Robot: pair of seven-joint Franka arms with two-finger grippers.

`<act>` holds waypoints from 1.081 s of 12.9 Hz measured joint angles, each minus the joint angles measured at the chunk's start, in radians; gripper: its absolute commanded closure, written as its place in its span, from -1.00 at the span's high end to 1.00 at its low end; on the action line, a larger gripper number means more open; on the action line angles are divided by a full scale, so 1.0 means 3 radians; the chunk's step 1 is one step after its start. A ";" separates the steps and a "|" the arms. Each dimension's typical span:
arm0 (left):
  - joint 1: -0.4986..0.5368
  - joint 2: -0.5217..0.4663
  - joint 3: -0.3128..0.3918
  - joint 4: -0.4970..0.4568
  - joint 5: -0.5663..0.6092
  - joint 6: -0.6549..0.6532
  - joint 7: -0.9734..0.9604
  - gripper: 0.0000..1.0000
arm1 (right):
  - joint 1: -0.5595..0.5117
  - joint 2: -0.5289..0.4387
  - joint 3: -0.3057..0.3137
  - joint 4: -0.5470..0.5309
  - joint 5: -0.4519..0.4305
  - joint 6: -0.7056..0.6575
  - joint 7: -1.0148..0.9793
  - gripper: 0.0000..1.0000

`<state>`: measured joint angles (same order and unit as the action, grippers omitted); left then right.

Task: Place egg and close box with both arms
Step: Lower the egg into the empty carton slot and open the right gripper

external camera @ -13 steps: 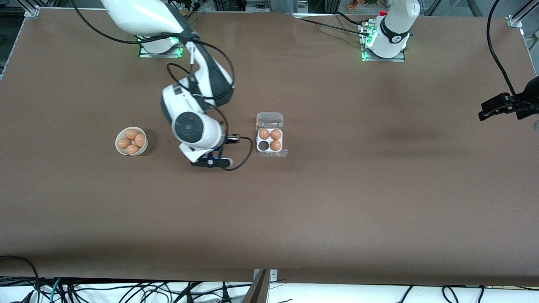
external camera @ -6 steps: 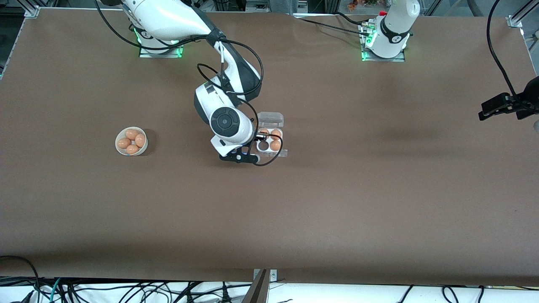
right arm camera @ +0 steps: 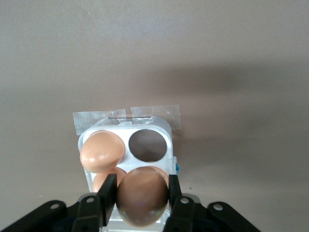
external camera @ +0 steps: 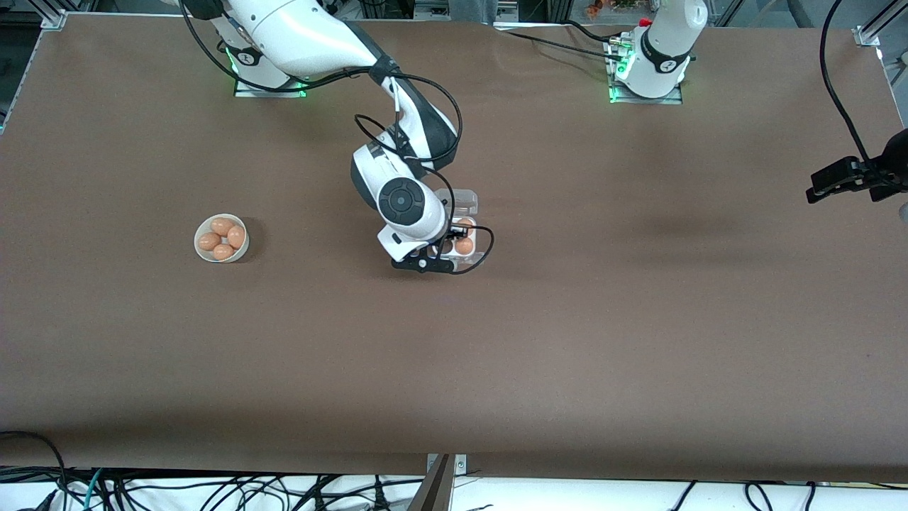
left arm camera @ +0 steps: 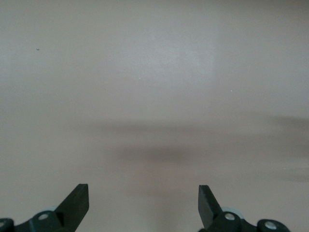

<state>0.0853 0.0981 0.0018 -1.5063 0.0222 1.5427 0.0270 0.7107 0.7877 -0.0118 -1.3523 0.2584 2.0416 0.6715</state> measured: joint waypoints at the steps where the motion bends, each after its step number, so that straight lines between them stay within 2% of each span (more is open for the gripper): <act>1: 0.0000 0.0000 0.0000 0.0000 0.0000 0.0000 0.0000 1.00 | 0.0003 0.0031 0.0004 0.0021 0.0000 0.0023 0.0001 -0.82; 6: 0.0001 0.0001 0.0000 0.0000 0.0000 0.0000 0.0000 1.00 | 0.0003 0.0119 0.0006 0.0064 0.0000 0.0128 0.0001 -0.81; 7: 0.0001 0.0001 0.0000 0.0000 0.0000 0.0000 0.0000 1.00 | 0.0003 0.0133 0.0006 0.0065 0.0000 0.0154 0.0001 -0.72; 8: 0.0001 0.0001 0.0000 0.0000 0.0000 0.0000 0.0000 1.00 | 0.0003 0.0146 0.0006 0.0065 0.0000 0.0177 0.0001 -0.35; 9: 0.0001 0.0003 0.0000 0.0000 0.0000 0.0000 0.0000 1.00 | 0.0002 0.0151 0.0006 0.0065 0.0000 0.0185 0.0001 0.30; 11: 0.0001 0.0016 -0.0002 -0.0001 0.0000 -0.0001 0.0000 1.00 | 0.0002 0.0151 0.0006 0.0065 0.0000 0.0185 0.0001 0.65; 13: -0.0007 0.0026 -0.0010 -0.0001 0.0000 -0.0003 0.0000 1.00 | -0.0003 0.0151 0.0005 0.0072 0.0000 0.0187 0.0000 0.75; 14: -0.0017 0.0032 -0.0013 -0.0001 0.0000 -0.0006 0.0000 1.00 | -0.0001 0.0152 0.0006 0.0079 0.0000 0.0196 -0.0002 0.87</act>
<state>0.0802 0.1078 -0.0021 -1.5068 0.0222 1.5410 0.0269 0.7102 0.8333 -0.0101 -1.3286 0.2584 2.1004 0.6709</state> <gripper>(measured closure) 0.000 0.159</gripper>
